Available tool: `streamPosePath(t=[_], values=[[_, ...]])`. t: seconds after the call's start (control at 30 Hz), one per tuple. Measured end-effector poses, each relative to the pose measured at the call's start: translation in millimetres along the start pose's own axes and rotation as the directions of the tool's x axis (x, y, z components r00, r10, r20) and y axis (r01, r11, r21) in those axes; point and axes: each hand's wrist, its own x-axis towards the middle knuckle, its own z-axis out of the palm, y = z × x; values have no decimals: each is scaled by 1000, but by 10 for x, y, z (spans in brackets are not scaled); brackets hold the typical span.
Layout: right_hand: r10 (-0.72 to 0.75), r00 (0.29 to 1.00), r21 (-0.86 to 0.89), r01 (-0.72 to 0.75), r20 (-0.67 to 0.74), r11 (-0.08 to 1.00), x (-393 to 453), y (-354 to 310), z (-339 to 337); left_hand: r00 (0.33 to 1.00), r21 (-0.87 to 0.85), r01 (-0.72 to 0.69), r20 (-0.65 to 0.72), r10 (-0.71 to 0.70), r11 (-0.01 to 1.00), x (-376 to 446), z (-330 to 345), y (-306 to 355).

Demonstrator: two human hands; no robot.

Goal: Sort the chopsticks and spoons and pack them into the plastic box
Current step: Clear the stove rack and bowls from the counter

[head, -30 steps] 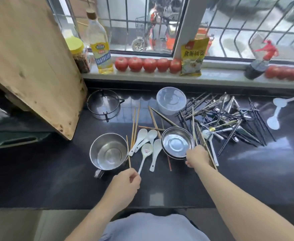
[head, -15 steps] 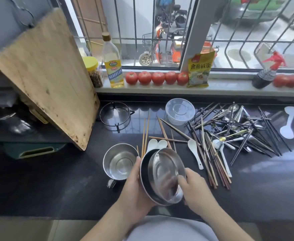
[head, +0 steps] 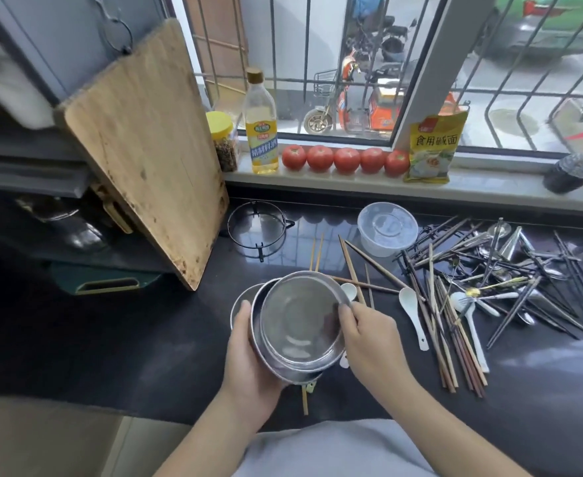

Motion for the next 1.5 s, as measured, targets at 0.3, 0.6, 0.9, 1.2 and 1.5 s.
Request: streamPosePath(t=[0.3,0.6,0.9,1.2,1.5], values=[[7,988,-316,42,152,948,581,117,242,917,-226,-330,-309,254,916,-282,-1165,846],[-50,964,-586,199,260,785,619,-200,967,945,-287,-260,-273,181,922,-367,-1154,698],[-53,992,-308,87,116,947,467,-103,880,961,-151,-218,-205,185,964,-406,-1030,638],[-37,714,625,-586,700,516,-54,-575,85,824,928,-354,248,509,120,-108,-447,369],[435,777,763,-592,455,260,300,-246,432,831,916,-397,336,444,50,246,-524,144]])
